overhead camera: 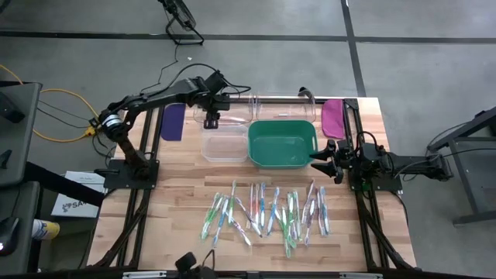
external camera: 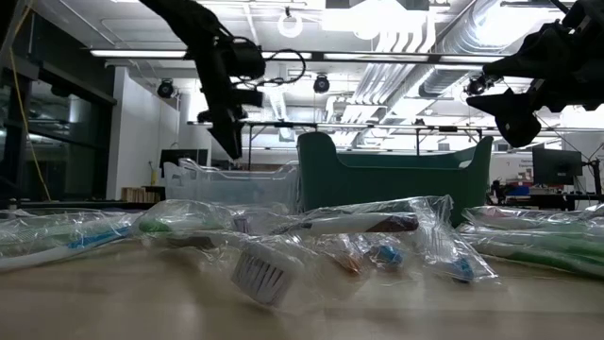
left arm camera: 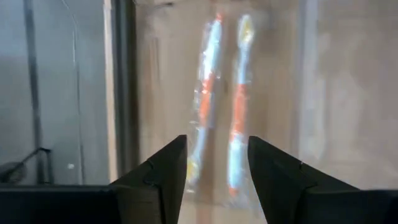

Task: Pick & Place Toothbrushes
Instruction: Put the green toothbrush into the white bin

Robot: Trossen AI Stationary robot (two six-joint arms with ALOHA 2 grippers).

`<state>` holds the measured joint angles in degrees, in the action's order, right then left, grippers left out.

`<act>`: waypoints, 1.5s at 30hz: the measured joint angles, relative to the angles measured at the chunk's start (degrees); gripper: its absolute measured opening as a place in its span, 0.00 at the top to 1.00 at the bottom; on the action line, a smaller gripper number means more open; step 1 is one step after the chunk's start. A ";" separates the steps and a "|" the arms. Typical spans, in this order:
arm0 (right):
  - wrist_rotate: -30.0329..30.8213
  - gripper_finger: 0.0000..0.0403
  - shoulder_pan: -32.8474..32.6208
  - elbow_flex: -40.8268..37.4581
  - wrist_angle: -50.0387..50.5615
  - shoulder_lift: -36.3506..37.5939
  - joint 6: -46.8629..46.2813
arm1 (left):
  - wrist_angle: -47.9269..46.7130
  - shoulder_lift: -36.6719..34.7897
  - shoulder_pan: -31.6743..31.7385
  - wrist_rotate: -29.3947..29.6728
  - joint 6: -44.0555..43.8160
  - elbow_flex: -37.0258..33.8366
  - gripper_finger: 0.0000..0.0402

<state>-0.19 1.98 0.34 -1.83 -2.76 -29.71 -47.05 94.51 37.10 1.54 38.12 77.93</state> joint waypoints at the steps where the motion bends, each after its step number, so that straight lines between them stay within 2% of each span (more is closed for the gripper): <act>1: 0.00 0.42 -0.01 -0.01 -0.01 0.00 0.00 | -1.60 -0.92 0.00 -0.88 -1.60 0.00 0.59; 4: 0.00 0.42 -0.01 0.00 -0.02 0.00 0.00 | -5.84 -4.20 -0.44 -3.61 -7.25 0.00 0.59; 7: 0.00 0.42 -0.01 0.02 -0.02 0.00 0.00 | -9.79 -7.24 -2.43 -3.65 -12.78 0.00 0.59; 12: 0.00 0.42 0.01 -0.01 -0.02 0.00 0.00 | -14.87 -10.32 -8.84 0.33 -21.54 0.02 0.59; 18: 0.01 0.42 0.01 0.01 -0.01 0.00 0.00 | -19.68 -10.38 -19.62 5.60 -33.54 -0.04 0.59; 27: 0.00 0.42 0.02 0.00 -0.02 0.00 0.00 | -18.59 -10.24 -35.50 6.99 -58.55 -6.68 0.59; 32: 0.00 0.42 0.02 0.02 -0.02 0.00 0.00 | -13.96 -10.19 -42.45 6.57 -71.64 -10.58 0.59; 39: 0.00 0.42 0.01 0.01 -0.02 0.00 0.00 | -8.08 -10.19 -49.35 6.86 -87.55 -12.80 0.59; 45: 0.00 0.42 0.02 0.00 -0.02 0.00 0.00 | -8.20 -8.60 -53.18 7.01 -97.59 -14.05 0.59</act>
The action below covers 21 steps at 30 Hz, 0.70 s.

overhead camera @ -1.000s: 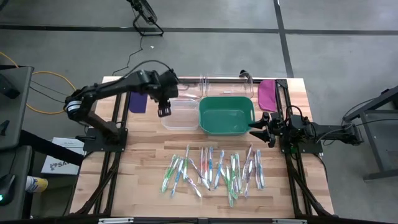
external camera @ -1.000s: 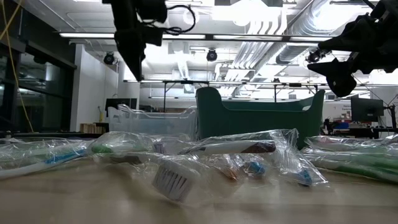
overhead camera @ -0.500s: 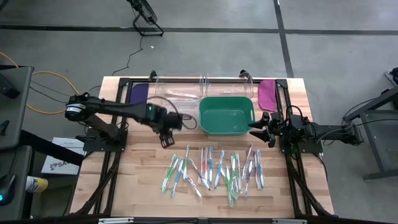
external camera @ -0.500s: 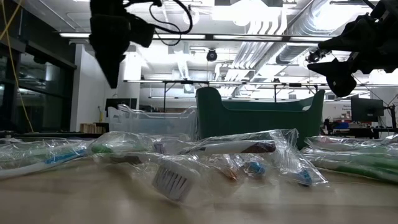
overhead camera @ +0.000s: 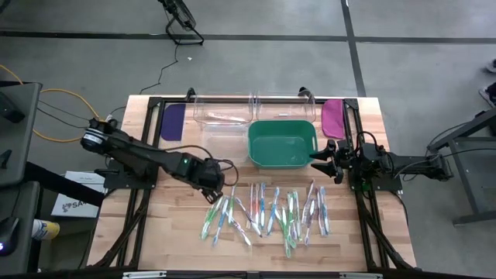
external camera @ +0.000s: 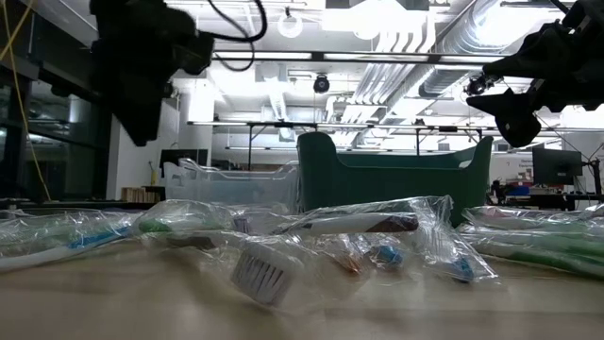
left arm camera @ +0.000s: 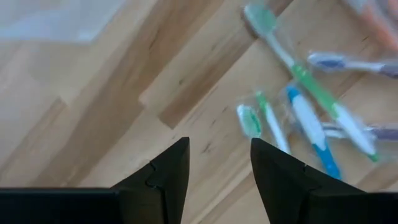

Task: Pick & Place Toothbrushes
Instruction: Put the green toothbrush into the white bin

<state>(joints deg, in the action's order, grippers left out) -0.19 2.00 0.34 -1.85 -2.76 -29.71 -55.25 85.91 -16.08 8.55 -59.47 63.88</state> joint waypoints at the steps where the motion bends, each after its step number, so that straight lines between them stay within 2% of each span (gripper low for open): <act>1: 0.00 0.42 -0.02 0.02 0.00 0.00 0.00 | 0.18 0.58 -0.44 0.02 -0.64 -0.01 0.59; 13: 0.00 0.42 -0.01 0.01 0.02 0.02 0.00 | 5.80 8.56 -1.18 0.74 0.72 0.06 0.59; 21: 0.00 0.42 -0.01 0.02 0.04 0.00 0.00 | 10.64 10.88 -1.18 0.75 4.34 0.06 0.59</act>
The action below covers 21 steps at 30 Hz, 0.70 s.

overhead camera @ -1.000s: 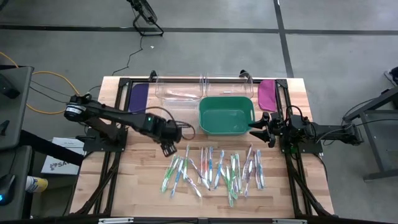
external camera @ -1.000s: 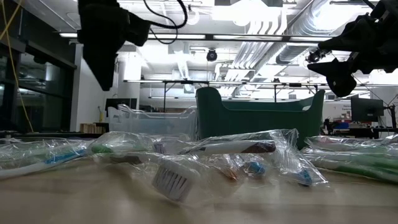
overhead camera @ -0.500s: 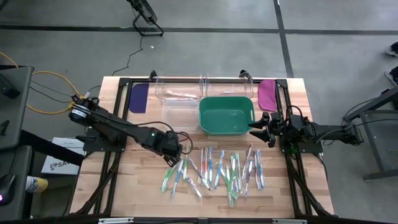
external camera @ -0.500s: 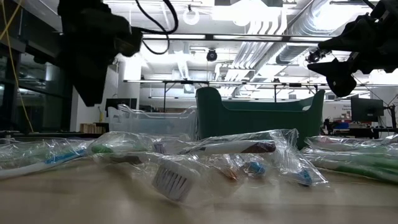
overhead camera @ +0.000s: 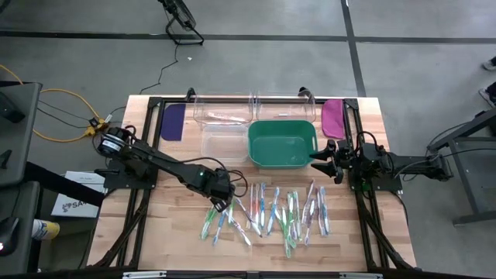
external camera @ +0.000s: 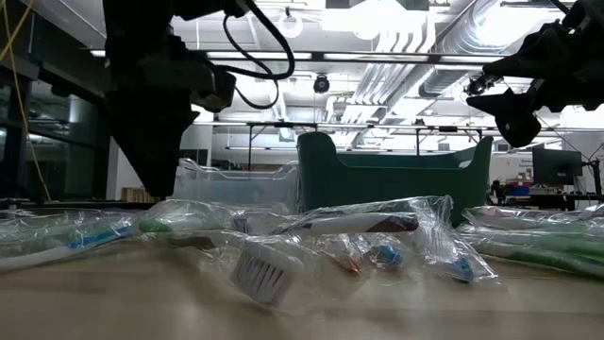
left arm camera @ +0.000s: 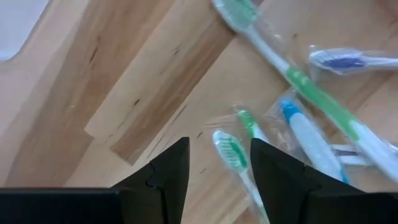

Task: Pick & Place Toothbrushes
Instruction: Put the green toothbrush into the white bin

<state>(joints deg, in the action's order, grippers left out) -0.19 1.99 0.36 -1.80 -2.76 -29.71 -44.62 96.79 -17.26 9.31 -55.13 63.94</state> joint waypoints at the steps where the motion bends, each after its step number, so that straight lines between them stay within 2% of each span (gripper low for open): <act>1: 0.00 0.42 -0.01 -0.01 -0.02 0.01 0.00 | 0.68 0.00 0.00 0.00 0.62 0.03 0.59; 10: 0.00 0.42 0.01 -0.01 -0.04 0.00 0.00 | 0.67 0.04 -0.02 -0.05 3.78 0.09 0.59; 21: -0.02 0.42 0.00 -0.02 0.03 0.02 0.00 | -0.62 3.49 -0.44 -1.04 7.03 0.00 0.59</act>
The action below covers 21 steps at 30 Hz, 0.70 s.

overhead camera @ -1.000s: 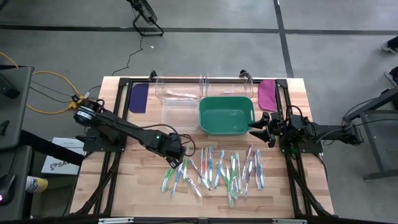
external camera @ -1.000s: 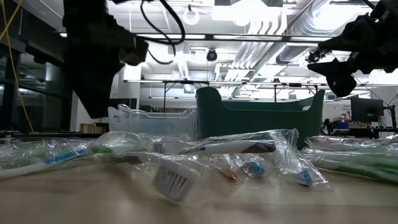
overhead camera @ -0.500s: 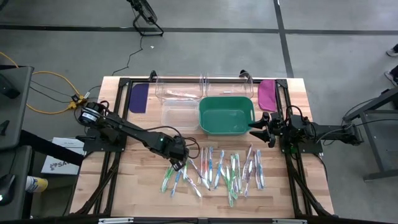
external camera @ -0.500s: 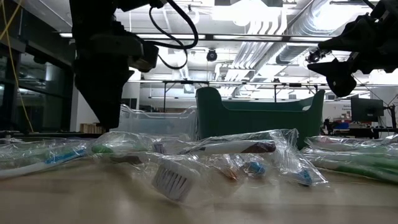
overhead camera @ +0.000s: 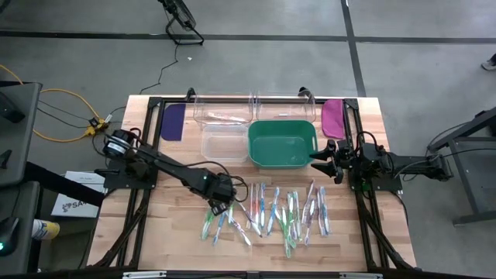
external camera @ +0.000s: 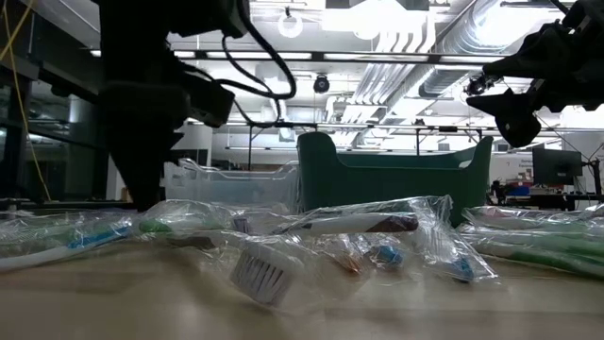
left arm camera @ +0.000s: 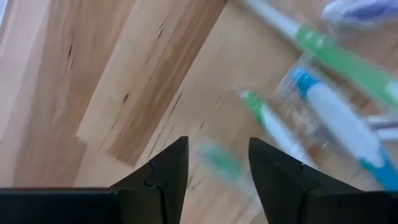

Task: Pick & Place Toothbrushes
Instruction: Put the green toothbrush into the white bin

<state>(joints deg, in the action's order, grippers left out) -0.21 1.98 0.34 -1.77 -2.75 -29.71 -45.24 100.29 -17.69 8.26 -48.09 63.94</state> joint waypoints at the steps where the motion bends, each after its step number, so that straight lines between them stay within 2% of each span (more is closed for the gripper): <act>1: 0.02 0.42 0.00 0.00 -0.03 -0.04 0.00 | 0.08 0.03 0.00 0.00 0.21 -0.18 0.59; 9: 0.00 0.42 0.01 0.01 0.01 -0.32 0.00 | 2.78 -0.15 -0.83 -2.24 0.26 -4.73 0.59; 15: 0.00 0.42 0.02 0.02 0.08 -0.32 0.00 | 2.77 -0.50 -1.05 -1.89 0.19 -5.15 0.59; 21: 0.00 0.42 0.00 0.01 0.13 -0.32 0.00 | 2.96 -0.50 -1.11 -0.61 -11.82 -5.13 0.59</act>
<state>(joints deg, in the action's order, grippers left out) -0.21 1.98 0.36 -1.64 -3.07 -29.71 -42.27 99.79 -18.81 7.65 -59.91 58.81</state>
